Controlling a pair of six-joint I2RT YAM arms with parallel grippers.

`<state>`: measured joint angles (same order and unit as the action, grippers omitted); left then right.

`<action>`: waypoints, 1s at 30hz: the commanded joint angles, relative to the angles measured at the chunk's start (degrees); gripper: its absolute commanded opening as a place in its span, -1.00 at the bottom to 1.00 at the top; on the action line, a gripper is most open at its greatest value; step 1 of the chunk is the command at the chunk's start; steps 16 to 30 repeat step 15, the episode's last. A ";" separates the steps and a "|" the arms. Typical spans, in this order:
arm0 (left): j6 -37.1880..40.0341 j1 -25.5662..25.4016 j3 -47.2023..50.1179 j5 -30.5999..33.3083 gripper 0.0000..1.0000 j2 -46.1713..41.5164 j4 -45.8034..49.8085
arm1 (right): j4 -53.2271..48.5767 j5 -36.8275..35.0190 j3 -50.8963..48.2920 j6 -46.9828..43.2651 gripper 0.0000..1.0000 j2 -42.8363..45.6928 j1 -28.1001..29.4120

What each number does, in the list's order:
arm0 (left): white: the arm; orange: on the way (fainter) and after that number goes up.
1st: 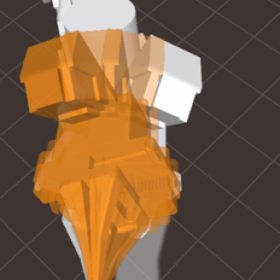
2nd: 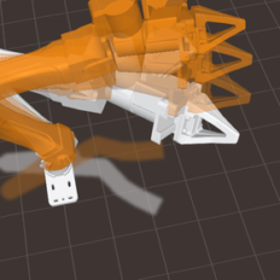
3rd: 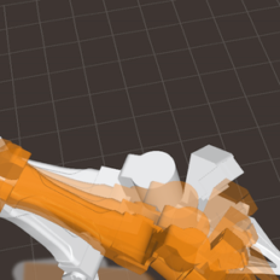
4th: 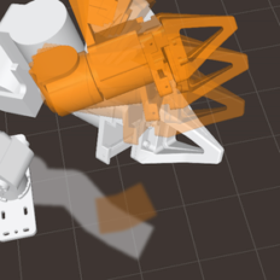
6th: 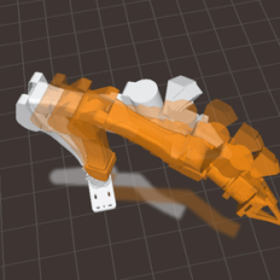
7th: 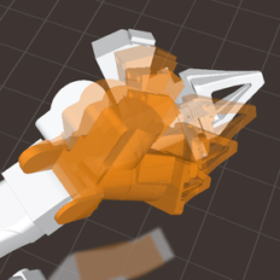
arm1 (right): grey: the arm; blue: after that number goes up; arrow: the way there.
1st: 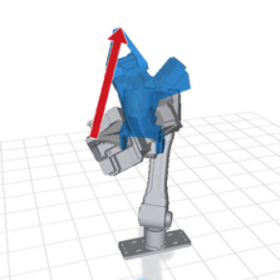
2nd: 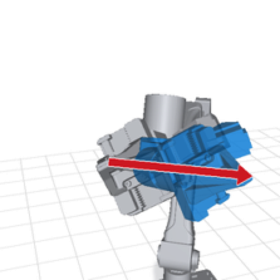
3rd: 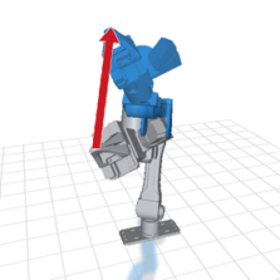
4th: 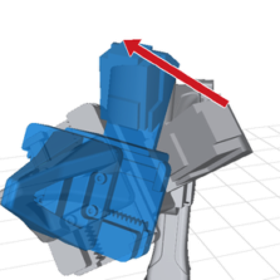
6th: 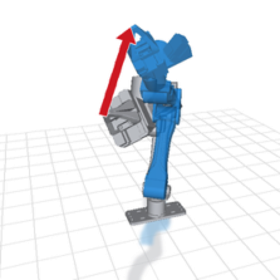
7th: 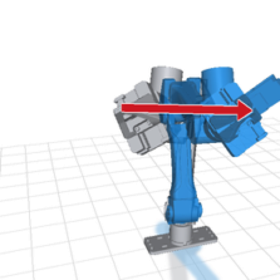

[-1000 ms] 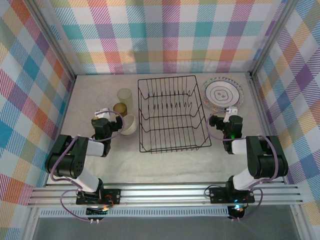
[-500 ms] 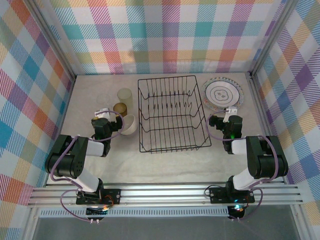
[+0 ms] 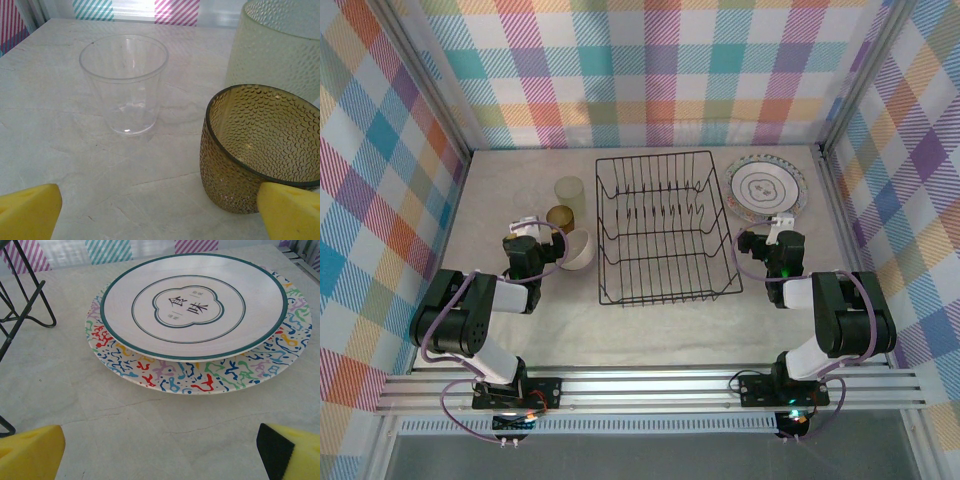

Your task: Unload the mixed dishes from the dish rack

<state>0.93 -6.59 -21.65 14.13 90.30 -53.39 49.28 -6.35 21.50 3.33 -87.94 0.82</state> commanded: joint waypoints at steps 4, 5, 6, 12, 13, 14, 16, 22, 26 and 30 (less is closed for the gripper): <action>0.85 0.51 -0.78 -0.85 0.99 0.26 1.44 | 1.52 0.11 0.65 -1.05 0.98 -0.21 0.41; 0.86 0.44 -0.78 -0.86 0.99 0.31 1.44 | 1.52 0.11 0.65 -1.05 0.97 -0.21 0.34; 0.87 0.45 -0.79 -0.85 0.99 0.31 1.52 | 1.52 0.11 0.70 -1.05 0.97 -0.21 0.41; 0.90 1.14 -1.20 -3.07 0.99 0.40 2.33 | 1.46 0.10 0.70 -1.13 0.98 -0.23 0.41; 1.00 1.04 -1.36 -3.48 0.99 0.31 2.66 | 1.46 0.04 0.65 -1.14 0.97 -0.22 0.43; 1.00 1.06 -1.25 -3.46 0.99 0.38 2.46 | 1.44 0.02 0.65 -1.14 0.98 -0.21 0.46; 1.20 1.05 -1.12 -3.68 0.99 0.32 2.32 | 1.43 0.02 0.65 -1.14 0.97 -0.26 0.46; 1.20 1.05 -1.12 -3.68 0.99 0.32 2.32 | 1.43 0.02 0.65 -1.14 0.97 -0.26 0.46; 1.20 1.05 -1.12 -3.68 0.99 0.32 2.32 | 1.43 0.02 0.65 -1.14 0.97 -0.26 0.46; 1.20 1.05 -1.12 -3.68 0.99 0.32 2.32 | 1.43 0.02 0.65 -1.14 0.97 -0.26 0.46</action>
